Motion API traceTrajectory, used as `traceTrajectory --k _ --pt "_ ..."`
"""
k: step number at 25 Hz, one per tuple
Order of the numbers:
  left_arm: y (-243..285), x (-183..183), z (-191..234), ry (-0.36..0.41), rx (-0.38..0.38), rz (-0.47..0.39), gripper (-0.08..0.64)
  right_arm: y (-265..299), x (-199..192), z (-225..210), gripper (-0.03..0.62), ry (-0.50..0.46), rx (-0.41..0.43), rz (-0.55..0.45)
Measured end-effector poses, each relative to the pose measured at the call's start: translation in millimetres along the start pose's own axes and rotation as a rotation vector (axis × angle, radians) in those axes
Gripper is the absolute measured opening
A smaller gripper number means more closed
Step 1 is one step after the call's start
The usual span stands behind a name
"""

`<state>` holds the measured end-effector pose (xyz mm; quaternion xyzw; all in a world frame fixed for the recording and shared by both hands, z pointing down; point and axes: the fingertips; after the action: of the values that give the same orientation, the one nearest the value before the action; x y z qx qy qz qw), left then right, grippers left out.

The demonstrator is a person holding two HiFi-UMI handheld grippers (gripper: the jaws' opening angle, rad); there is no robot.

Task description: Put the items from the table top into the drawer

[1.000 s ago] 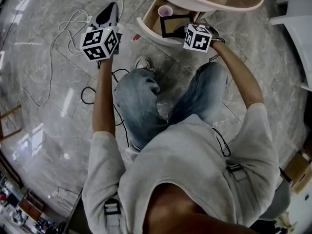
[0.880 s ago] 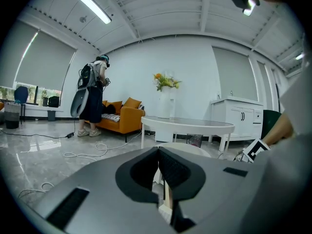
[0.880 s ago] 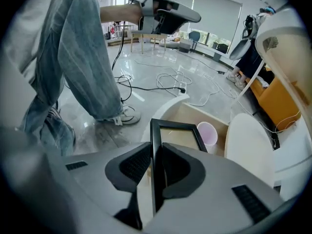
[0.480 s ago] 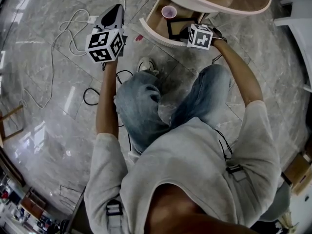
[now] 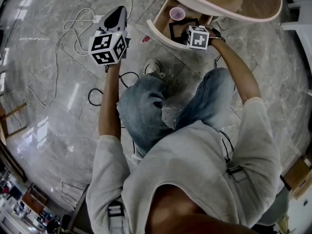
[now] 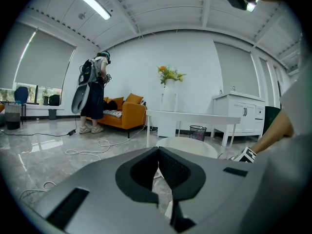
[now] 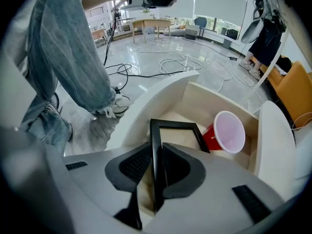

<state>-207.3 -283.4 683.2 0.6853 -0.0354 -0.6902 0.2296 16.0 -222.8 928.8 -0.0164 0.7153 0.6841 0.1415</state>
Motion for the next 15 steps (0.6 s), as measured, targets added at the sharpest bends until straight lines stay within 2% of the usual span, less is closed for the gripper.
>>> traceTrajectory --k 8,15 --pt "4.5 -8.1 2.7 -0.011 0.000 0.010 0.015 5.2 4.2 -3.6 0.095 -0.004 -0.029 -0.027" --pt "3.2 -9.6 -1.7 -0.008 0.000 0.012 0.015 8.9 3.9 -2.6 0.152 0.040 -0.027 -0.052"
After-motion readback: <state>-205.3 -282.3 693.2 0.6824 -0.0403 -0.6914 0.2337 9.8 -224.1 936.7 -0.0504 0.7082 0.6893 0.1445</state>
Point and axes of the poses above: the fingertips, and each gripper's own axes: y forward along the fingers, z to its left, x out of its top, and after that the axes turned 5 degrees about z, right-handed
